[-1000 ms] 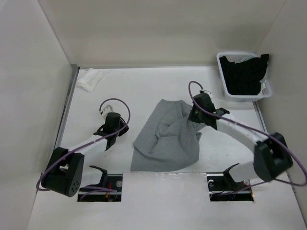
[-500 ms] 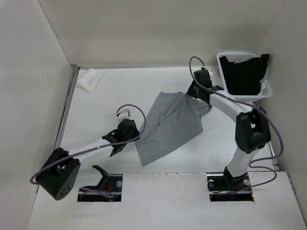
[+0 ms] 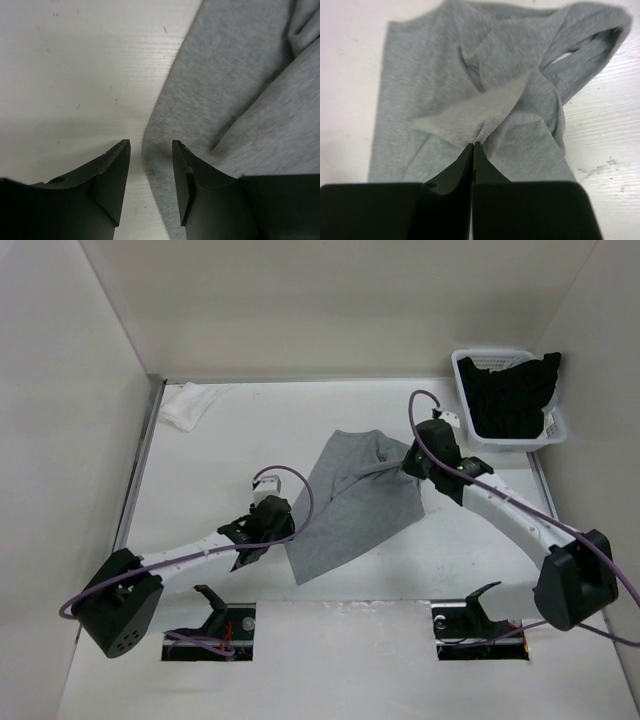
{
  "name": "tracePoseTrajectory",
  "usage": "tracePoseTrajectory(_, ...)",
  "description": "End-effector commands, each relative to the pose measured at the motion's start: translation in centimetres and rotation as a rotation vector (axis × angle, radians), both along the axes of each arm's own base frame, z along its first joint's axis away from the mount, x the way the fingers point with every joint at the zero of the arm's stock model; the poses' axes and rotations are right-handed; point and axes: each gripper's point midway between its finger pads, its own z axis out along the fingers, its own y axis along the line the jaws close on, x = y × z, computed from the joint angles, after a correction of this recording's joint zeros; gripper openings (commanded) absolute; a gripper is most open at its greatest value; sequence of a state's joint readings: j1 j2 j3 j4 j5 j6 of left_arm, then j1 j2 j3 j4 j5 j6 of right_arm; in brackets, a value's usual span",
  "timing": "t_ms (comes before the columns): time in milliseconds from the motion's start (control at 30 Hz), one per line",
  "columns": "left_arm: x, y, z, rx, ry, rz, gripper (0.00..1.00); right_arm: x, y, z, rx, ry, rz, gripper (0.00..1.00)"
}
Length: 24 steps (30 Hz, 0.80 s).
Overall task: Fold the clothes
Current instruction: Flatten the tank top out
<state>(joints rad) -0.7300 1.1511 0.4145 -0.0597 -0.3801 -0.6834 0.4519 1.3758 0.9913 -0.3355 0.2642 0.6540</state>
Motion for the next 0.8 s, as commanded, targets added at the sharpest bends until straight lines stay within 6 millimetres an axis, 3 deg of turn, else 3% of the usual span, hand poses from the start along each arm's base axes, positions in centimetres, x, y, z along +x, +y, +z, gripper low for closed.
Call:
tracePoseTrajectory(0,0.7,-1.4,0.2,-0.029,0.01,-0.021,0.35,-0.5,-2.4,-0.5,-0.053,0.003,-0.063,0.0)
tracePoseTrajectory(133,2.4,-2.7,0.0,-0.086,0.016,-0.002,0.29,0.9,-1.3,-1.0,-0.026,-0.004,-0.05,0.0)
tracePoseTrajectory(267,5.6,-2.9,0.4,-0.179,-0.007,0.077,0.08,2.3,0.0,-0.6,-0.027,-0.004,-0.022,0.0)
tracePoseTrajectory(367,8.6,-1.5,1.0,-0.201,-0.032,0.162,0.04,-0.9,1.7,1.7,-0.036,-0.033,0.043,0.0)
tracePoseTrajectory(500,11.2,0.4,2.5,-0.234,-0.072,0.238,0.03,-10.3,3.4,5.9,-0.002,-0.048,0.146,0.0)
tracePoseTrajectory(567,11.9,1.0,3.0,-0.25,-0.084,0.265,0.03,-13.9,3.5,8.4,0.059,-0.069,0.158,0.0)
tracePoseTrajectory(667,12.4,1.5,3.4,-0.268,-0.092,0.29,0.03,-16.3,4.0,10.7,0.115,-0.083,0.183,0.0)
tracePoseTrajectory(767,12.5,2.1,3.0,-0.268,-0.084,0.305,0.03,-15.6,5.5,10.2,0.087,-0.088,0.217,0.0)
